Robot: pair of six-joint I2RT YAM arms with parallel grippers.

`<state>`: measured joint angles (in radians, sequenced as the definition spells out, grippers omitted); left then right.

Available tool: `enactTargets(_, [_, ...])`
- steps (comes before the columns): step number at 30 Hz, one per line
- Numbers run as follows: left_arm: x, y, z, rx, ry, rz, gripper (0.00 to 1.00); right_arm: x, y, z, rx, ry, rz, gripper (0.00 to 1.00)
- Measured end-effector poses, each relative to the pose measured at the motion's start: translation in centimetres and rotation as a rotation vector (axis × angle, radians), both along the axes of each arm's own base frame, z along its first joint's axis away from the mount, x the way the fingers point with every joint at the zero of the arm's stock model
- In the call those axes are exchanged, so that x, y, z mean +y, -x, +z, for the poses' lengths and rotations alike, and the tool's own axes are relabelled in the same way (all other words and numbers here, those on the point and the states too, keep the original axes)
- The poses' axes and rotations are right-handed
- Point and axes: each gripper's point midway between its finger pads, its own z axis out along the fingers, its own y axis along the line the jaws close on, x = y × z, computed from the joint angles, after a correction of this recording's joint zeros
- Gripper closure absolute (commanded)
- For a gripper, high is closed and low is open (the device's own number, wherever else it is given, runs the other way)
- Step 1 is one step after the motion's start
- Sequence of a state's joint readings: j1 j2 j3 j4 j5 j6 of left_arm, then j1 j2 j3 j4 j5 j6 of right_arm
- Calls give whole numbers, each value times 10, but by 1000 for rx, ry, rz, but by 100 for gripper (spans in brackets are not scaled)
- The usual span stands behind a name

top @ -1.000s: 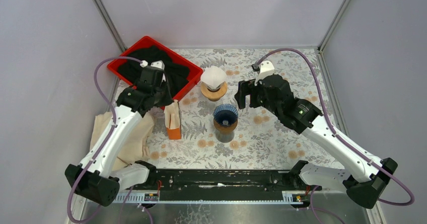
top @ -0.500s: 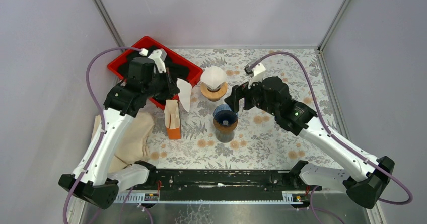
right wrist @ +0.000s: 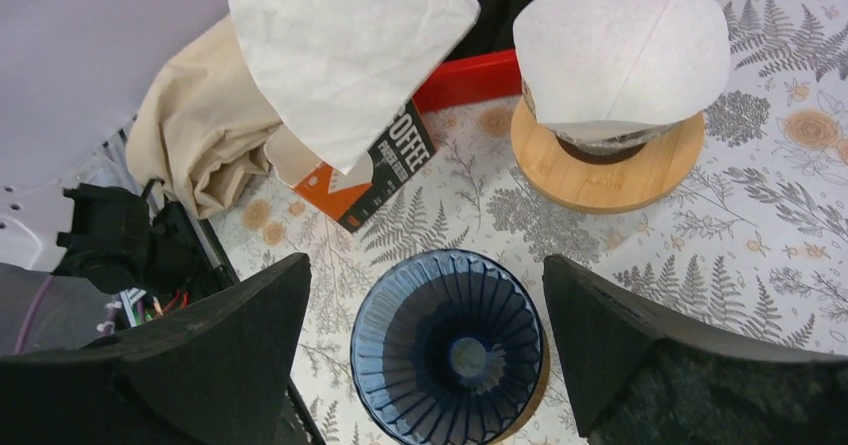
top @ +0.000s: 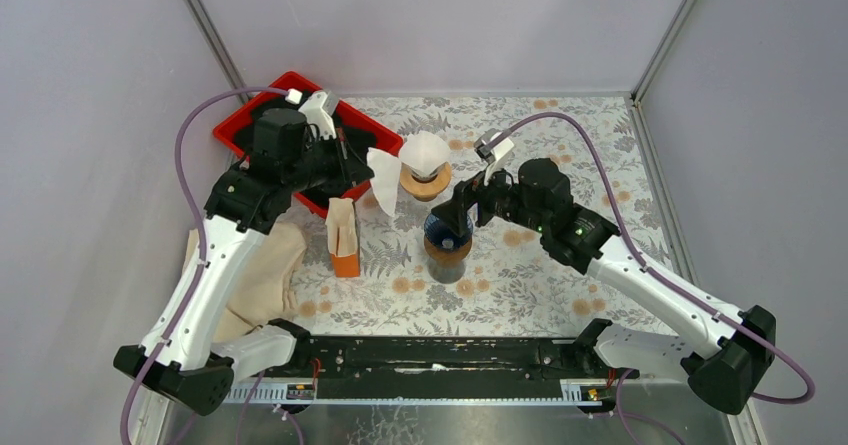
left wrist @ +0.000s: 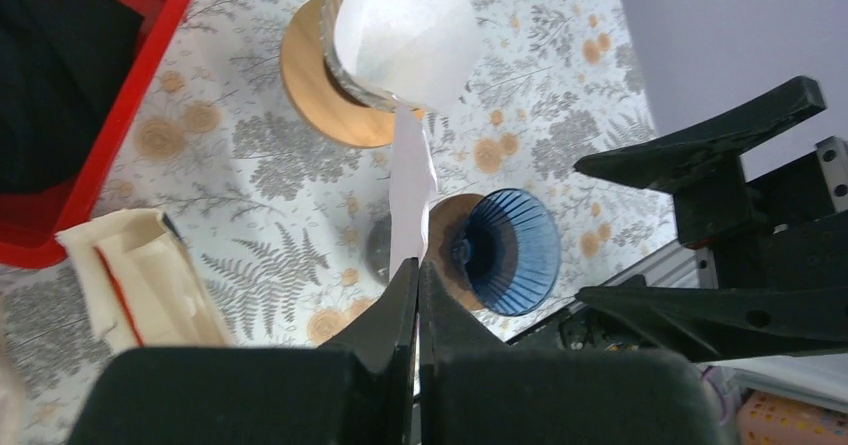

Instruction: Place the coffee filter in the dripper

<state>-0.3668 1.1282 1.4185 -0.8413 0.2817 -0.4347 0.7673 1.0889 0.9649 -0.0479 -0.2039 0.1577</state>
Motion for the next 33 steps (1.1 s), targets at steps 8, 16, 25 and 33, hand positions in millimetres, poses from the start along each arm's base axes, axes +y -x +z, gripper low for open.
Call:
enactTargets(8, [-16, -3, 10, -13, 148, 25, 99, 16, -2, 11, 54, -152, 1, 9])
enactTargets(16, [-27, 1, 21, -24, 308, 38, 99, 29, -12, 2, 227, -342, -14, 13])
enactTargets(25, [-39, 5, 26, 1, 450, 21, 99, 30, -25, 15, 362, -556, -2, 14])
enactTargets(33, [-47, 6, 28, 28, 524, 0, 99, 28, -28, 20, 424, -642, 10, 20])
